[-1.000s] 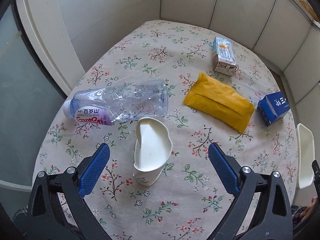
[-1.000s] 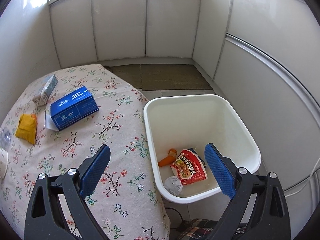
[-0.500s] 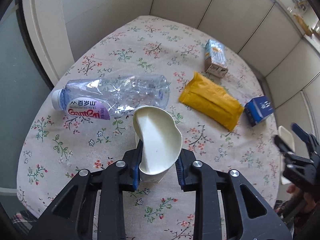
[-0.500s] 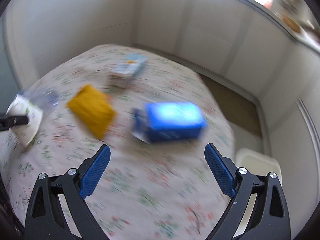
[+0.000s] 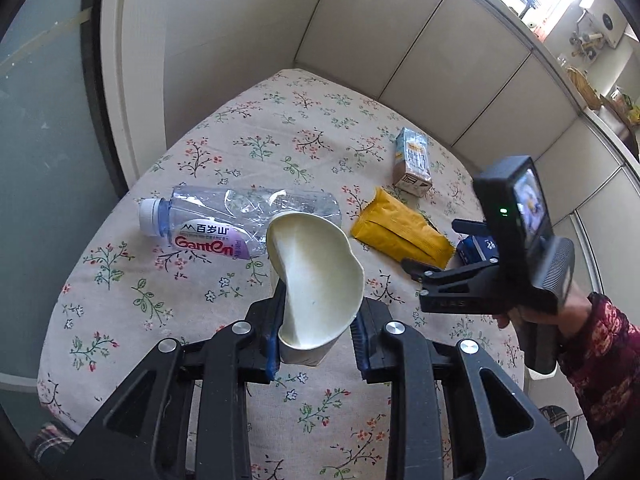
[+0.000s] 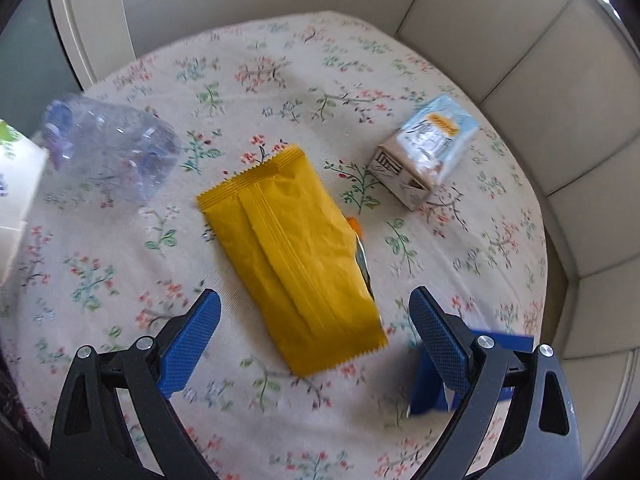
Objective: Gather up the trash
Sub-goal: 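Grasp the yellow snack packet with the right gripper while the left gripper holds the paper cup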
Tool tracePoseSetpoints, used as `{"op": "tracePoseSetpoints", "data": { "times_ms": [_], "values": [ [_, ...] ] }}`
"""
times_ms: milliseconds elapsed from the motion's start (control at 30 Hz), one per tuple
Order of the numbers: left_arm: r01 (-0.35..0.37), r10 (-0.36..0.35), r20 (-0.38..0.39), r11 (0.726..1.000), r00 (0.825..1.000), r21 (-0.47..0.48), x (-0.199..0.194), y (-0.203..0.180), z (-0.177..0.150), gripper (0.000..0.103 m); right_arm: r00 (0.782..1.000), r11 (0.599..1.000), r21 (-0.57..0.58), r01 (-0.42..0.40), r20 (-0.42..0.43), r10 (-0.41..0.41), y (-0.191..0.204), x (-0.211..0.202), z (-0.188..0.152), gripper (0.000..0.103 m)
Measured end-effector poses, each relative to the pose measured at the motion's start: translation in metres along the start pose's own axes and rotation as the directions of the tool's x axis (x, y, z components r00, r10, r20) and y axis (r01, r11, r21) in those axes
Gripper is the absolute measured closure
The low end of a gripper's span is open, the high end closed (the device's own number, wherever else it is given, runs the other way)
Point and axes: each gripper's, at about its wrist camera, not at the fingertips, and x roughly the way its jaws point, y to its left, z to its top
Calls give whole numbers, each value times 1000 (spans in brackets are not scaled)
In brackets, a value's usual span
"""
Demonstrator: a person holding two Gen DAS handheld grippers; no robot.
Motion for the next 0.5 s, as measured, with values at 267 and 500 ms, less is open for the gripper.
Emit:
{"op": "tracePoseSetpoints", "data": {
  "times_ms": [267, 500],
  "values": [
    [30, -31, -22, 998, 999, -51, 13, 11, 0, 76, 999, 999, 9, -41, -30, 41, 9, 10, 2, 53],
    [34, -34, 5, 998, 999, -47, 9, 11, 0, 76, 994, 993, 57, -103, 35, 102, 2, -15, 2, 74]
  ]
}}
